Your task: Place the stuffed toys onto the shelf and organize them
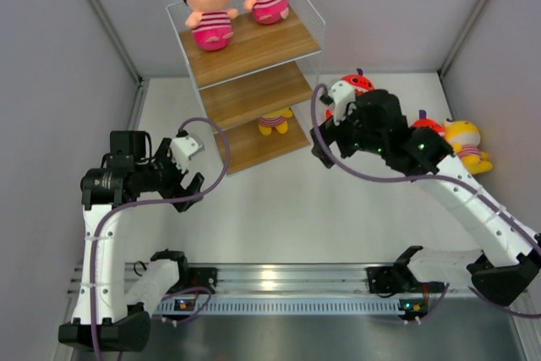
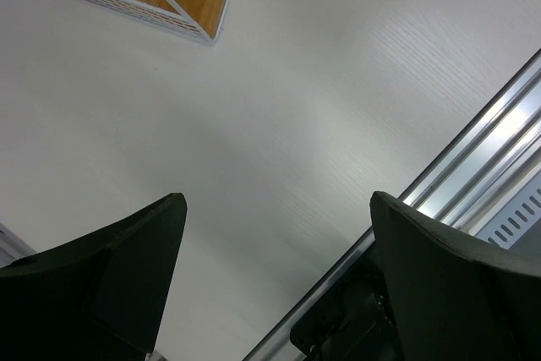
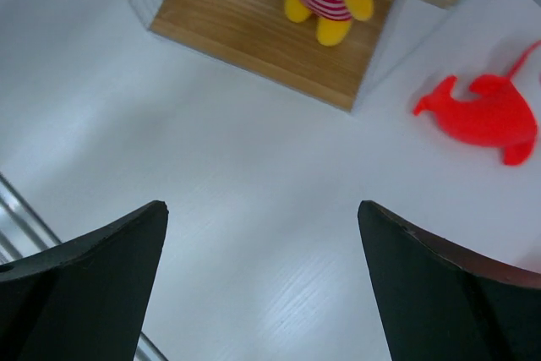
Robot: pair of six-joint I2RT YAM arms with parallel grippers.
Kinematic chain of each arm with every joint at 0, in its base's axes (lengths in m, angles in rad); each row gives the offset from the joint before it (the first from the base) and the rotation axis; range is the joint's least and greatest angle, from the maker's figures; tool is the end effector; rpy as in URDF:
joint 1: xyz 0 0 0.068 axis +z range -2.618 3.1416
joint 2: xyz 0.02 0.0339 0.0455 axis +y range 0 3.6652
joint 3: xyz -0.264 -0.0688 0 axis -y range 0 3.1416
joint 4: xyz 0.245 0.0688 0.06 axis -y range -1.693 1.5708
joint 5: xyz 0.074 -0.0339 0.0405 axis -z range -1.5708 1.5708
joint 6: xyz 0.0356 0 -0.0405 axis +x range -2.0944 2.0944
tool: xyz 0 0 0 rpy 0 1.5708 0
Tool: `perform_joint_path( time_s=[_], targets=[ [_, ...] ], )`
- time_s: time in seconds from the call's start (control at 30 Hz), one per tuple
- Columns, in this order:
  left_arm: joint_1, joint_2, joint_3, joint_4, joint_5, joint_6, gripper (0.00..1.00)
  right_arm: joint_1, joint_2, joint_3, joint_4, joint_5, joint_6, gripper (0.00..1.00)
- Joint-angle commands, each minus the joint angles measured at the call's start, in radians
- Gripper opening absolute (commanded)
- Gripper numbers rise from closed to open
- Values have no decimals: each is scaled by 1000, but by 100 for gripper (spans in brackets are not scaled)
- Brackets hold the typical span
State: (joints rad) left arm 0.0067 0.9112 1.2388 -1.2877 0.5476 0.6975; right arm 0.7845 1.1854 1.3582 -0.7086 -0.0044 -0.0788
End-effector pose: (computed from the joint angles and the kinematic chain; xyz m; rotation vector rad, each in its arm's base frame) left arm 0.1309 -0.0177 0.3722 0.9983 2.1557 -0.3666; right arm 0.1740 0.1739 0.4034 -0.8960 1.9388 0.4245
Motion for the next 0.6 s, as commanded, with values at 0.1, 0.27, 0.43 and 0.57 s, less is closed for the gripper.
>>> perform_joint_path(
  time_s=[0.1,0.27,0.43,0.57],
  targets=[
    [-1,-32,-19,-1,-54,-33,96,-485,28,82,-208,-156,45,94],
    [-1,-47,-27,-2,-63,-41,96,-887,117,27,73,-284,200,94],
    [-1,-44,-47,-1,-103,-30,96,-1096,359,166,173,-39,335,91],
    [-1,-41,-36,-2,-132,-36,96,-1165,431,114,297,150,427,90]
  ],
)
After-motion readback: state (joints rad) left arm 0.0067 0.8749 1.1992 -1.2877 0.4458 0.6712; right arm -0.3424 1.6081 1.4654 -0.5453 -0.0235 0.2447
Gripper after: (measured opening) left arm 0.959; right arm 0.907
